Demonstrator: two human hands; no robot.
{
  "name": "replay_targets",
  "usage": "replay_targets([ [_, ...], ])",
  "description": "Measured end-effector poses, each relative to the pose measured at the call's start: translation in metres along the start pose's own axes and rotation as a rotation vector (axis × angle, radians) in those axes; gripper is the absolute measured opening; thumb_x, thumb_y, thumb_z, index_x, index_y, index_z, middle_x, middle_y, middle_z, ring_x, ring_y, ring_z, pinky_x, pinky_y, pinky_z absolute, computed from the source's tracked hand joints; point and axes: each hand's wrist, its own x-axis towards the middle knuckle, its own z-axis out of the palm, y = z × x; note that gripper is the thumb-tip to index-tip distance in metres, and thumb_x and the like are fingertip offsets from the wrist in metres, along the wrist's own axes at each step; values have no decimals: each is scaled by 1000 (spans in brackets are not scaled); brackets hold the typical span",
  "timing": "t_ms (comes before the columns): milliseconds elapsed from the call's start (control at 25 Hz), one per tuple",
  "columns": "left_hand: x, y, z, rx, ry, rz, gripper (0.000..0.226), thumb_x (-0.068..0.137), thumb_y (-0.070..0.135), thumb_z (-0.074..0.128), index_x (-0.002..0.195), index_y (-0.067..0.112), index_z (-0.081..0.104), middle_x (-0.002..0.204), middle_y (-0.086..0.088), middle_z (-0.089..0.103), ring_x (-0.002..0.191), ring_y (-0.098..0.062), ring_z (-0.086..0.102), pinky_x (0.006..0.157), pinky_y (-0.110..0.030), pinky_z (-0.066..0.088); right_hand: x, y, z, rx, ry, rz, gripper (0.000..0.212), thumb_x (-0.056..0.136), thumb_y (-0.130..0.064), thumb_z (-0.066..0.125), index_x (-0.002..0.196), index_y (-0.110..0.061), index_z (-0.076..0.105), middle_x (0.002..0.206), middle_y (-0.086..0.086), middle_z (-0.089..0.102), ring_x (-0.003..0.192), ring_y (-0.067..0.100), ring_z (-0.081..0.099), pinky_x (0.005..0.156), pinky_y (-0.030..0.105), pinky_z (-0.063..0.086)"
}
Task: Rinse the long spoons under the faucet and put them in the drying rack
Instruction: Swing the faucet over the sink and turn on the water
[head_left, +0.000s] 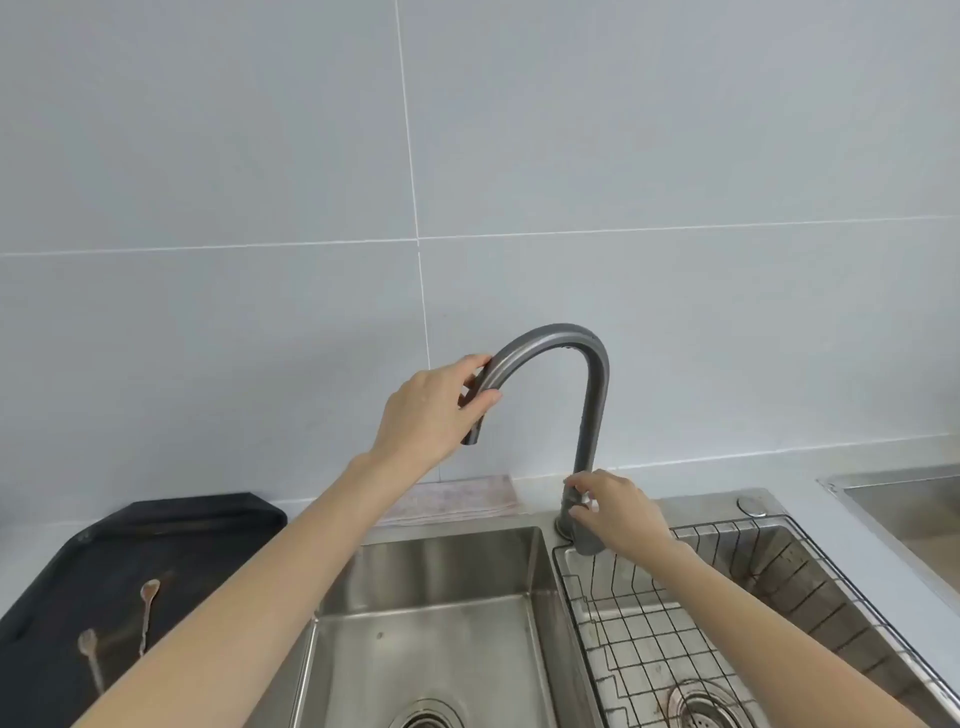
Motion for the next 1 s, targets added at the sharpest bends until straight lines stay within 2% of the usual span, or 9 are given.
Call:
replay_targets([
  [120,5,-5,2,22,10,2,37,88,39,52,124,29,51,113,3,69,98,-21,65,74,-27,43,7,1,12,-27,39,69,22,90,-19,51,107,-21,64,111,3,68,99,25,62,70,26,43],
  [240,5,-7,3,26,18,-5,37,88,40,52,123,29,52,112,2,69,98,-22,65,74,-27,43,6,5,19,3,65,103,19,90,-16,50,98,-17,67,104,7,71,93,29,63,66,26,40],
  [480,2,-5,5,26,42,-17,36,89,39,51,122,28,53,110,2,70,96,-23,65,72,-26,40,-5,8,20,49,89,98,18,88,-15,53,95,-14,69,101,9,72,94,33,63,68,28,42],
  [720,-2,-2,5,27,41,-24,36,89,37,50,123,26,53,112,0,69,99,-25,65,75,-30,45,-23,15,27,65,69,86,17,91,-16,53,99,-11,68,107,8,70,99,29,62,83,36,50],
  [1000,-5,-2,5,21,50,-25,35,90,36,50,123,24,53,112,-1,69,100,-24,65,79,-32,48,-27,12,29,67,89,89,20,92,-10,48,103,-10,66,112,8,67,100,29,62,79,34,48],
])
